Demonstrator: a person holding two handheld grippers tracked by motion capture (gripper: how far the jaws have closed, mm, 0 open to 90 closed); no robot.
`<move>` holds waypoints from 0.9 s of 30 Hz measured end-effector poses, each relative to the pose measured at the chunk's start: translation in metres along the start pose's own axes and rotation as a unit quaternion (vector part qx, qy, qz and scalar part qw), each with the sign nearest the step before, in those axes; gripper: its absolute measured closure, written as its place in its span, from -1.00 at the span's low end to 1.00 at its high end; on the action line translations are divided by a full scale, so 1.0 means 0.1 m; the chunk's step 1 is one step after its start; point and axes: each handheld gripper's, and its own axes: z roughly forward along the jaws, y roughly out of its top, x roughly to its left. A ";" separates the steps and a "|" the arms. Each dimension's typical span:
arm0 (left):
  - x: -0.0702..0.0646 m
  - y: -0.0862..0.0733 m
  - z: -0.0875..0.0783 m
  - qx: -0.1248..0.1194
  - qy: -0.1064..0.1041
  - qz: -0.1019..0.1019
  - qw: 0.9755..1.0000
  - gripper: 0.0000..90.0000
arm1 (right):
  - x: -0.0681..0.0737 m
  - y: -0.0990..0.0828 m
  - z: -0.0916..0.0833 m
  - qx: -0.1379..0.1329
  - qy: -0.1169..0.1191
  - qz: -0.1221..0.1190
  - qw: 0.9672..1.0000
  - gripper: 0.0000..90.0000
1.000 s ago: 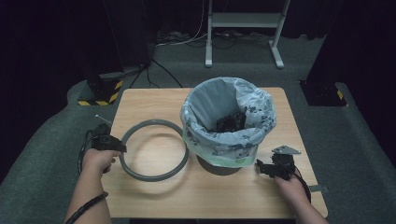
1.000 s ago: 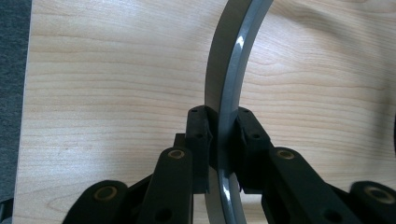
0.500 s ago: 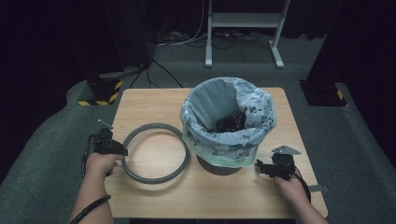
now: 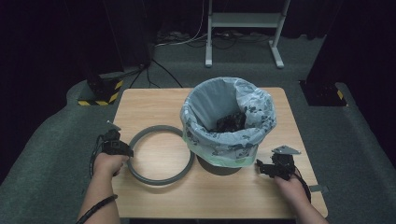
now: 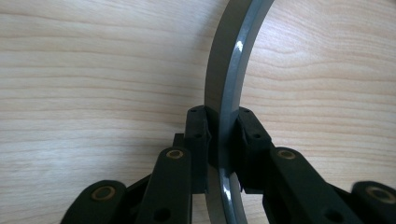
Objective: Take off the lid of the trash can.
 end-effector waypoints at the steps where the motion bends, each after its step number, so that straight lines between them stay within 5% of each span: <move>1: -0.03 0.00 0.02 0.004 0.002 0.004 1.000 0.72 | 0.00 0.00 0.00 0.000 0.000 0.000 1.000 -0.69; 15: -0.27 -0.03 0.18 0.018 0.010 0.052 0.998 0.70 | 0.00 0.00 0.00 0.001 0.001 -0.001 1.000 -0.69; 19: -0.26 -0.06 0.21 0.008 0.008 0.048 0.999 0.67 | 0.00 0.00 0.00 0.002 0.001 0.000 1.000 -0.69; 24: -0.23 -0.09 0.20 -0.001 -0.009 0.054 0.999 0.39 | 0.00 0.00 0.00 0.001 0.001 -0.001 1.000 -0.69; 27: -0.24 -0.11 0.19 -0.008 0.001 0.082 0.997 0.09 | 0.00 0.00 0.00 0.001 0.001 -0.001 1.000 -0.69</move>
